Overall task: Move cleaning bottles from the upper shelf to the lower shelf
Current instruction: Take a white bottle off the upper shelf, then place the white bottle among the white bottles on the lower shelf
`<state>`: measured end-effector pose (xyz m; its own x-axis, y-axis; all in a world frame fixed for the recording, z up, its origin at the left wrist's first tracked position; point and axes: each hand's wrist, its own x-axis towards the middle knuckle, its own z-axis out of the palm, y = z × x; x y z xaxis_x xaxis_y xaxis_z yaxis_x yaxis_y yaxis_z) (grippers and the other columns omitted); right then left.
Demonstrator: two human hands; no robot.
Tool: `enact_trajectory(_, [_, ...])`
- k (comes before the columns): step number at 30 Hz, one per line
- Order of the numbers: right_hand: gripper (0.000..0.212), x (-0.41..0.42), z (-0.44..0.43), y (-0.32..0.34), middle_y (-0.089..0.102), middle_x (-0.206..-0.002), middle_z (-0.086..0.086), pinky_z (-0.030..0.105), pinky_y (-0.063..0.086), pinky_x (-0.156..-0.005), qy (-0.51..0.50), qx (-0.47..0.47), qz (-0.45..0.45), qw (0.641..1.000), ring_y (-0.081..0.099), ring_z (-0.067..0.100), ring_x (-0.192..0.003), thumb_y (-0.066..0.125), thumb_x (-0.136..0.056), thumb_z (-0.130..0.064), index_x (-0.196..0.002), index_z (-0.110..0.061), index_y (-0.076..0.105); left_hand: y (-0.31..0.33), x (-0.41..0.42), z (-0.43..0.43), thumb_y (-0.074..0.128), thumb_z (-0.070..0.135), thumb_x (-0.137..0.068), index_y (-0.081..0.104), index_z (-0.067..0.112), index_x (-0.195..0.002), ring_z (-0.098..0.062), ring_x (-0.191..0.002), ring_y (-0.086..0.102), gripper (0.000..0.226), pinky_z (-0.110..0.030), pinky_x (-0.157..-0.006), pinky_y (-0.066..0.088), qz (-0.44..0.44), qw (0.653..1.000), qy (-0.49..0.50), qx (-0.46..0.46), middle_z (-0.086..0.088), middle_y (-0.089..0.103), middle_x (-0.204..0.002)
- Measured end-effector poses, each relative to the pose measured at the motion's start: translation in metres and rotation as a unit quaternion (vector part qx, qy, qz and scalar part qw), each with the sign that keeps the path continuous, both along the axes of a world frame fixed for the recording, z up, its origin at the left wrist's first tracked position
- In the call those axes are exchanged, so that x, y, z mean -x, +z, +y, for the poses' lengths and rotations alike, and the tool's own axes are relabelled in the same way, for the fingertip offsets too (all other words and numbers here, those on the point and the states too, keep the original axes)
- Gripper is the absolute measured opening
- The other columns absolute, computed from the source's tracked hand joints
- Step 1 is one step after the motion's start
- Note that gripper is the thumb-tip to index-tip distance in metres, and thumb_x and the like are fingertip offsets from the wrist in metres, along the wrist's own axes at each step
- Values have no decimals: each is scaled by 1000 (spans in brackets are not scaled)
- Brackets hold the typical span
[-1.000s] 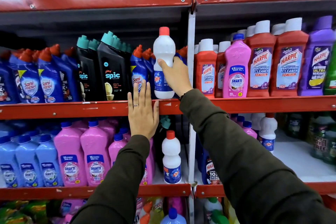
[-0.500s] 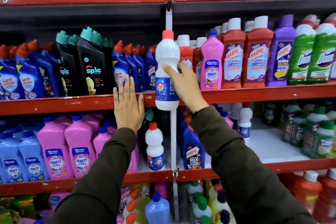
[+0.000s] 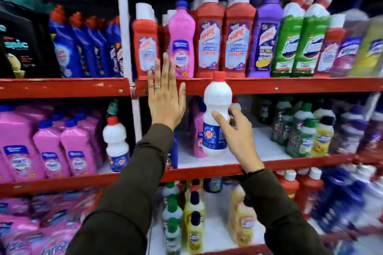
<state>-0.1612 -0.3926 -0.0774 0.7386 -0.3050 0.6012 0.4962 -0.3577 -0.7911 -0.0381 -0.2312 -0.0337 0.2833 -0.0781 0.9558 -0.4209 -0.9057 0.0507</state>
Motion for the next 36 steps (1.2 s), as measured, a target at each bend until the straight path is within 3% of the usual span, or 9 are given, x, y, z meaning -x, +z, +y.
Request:
enact_trajectory(4, [24,-3,-62,-33,73,-101,-8,10,47,-67,-15,14,22,1000,63,-3,-80,66,-97,-33,-114,-15,66,1,-3,-47,30,35,-109,14,5,-164,-31,-160,11,64,-46,-130,3,-1,1000,14,16,-14,14,-172])
enact_trajectory(8, [32,-22,-105,-61,73,-114,-1,9,51,-73,-23,2,50,999,69,12,-101,68,-96,-32,-123,-14,64,-5,-15,-71,25,37,-110,13,4,-164,-31,-160,8,65,-49,-131,6,21,999,13,37,-14,12,-173])
enact_trajectory(13, [28,-56,-137,-87,70,-115,4,7,52,-73,-21,-24,62,998,68,7,-101,69,-96,-25,-120,-16,60,-14,-27,-80,25,35,-109,12,3,-164,-32,-160,7,64,-49,-131,6,10,999,31,42,-14,11,-173])
enact_trajectory(19, [28,-105,-161,-100,64,-116,5,11,53,-73,-42,-34,69,996,65,21,-105,70,-95,-26,-116,-19,53,-17,-35,-81,29,32,-109,14,2,-163,-33,-160,12,63,-47,-131,4,-23,998,40,47,-16,15,-172])
enact_trajectory(26, [39,-150,-175,-112,60,-117,6,42,55,-92,-59,-18,103,993,65,33,-112,72,-93,-25,-124,-10,53,-17,-38,-80,20,35,-109,18,1,-162,-32,-159,15,63,-42,-131,1,-46,997,40,52,-16,19,-171])
enact_trajectory(36, [47,-171,-178,-123,60,-132,19,36,52,-91,-69,-7,122,990,61,34,-117,71,-94,-26,-131,-6,50,-18,-40,-81,27,32,-109,19,2,-162,-31,-160,14,62,-42,-131,2,-46,996,44,54,-14,18,-171])
